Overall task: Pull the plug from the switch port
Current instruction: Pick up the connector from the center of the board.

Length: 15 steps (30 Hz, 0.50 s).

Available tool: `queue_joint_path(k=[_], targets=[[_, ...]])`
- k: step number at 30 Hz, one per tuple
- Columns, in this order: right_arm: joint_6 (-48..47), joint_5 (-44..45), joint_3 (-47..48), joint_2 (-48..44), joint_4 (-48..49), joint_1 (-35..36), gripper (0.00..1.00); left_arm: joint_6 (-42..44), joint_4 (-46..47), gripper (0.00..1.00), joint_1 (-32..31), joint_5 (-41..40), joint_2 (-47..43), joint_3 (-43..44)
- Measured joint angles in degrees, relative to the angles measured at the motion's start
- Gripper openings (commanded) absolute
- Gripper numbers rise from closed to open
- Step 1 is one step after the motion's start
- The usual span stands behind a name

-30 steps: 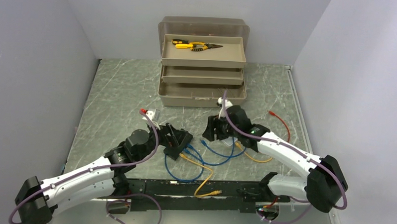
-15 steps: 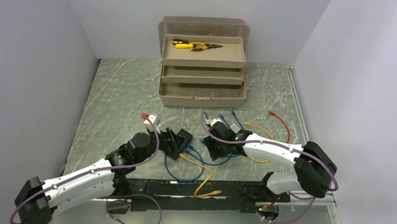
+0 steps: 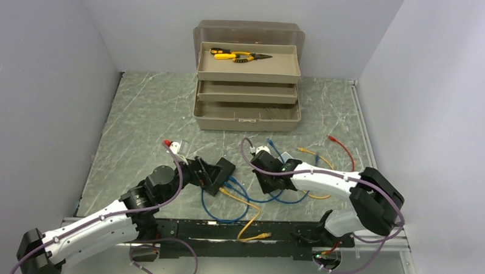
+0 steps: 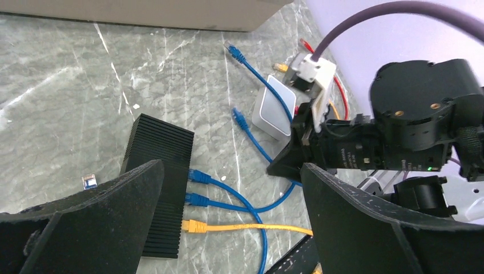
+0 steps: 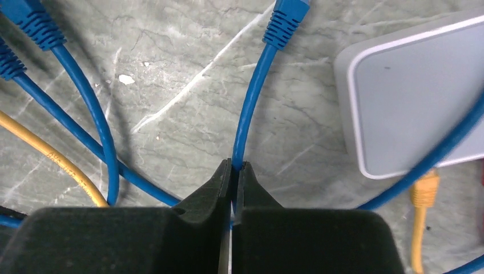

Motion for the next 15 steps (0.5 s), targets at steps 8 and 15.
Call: queue_joint_path(k=[8, 15], targets=[[-0.22, 4.63, 7.1, -14.14, -3.8, -0.61, 0.0, 2.54, -2.36, 0.99, 0.0, -1.66, -3.8, 1.81], [2.08, 1.2, 14.49, -24.85, 5.09, -5.99, 0.0, 8.9, 1.66, 0.97, 0.04, 1.88, -3.37, 10.43]])
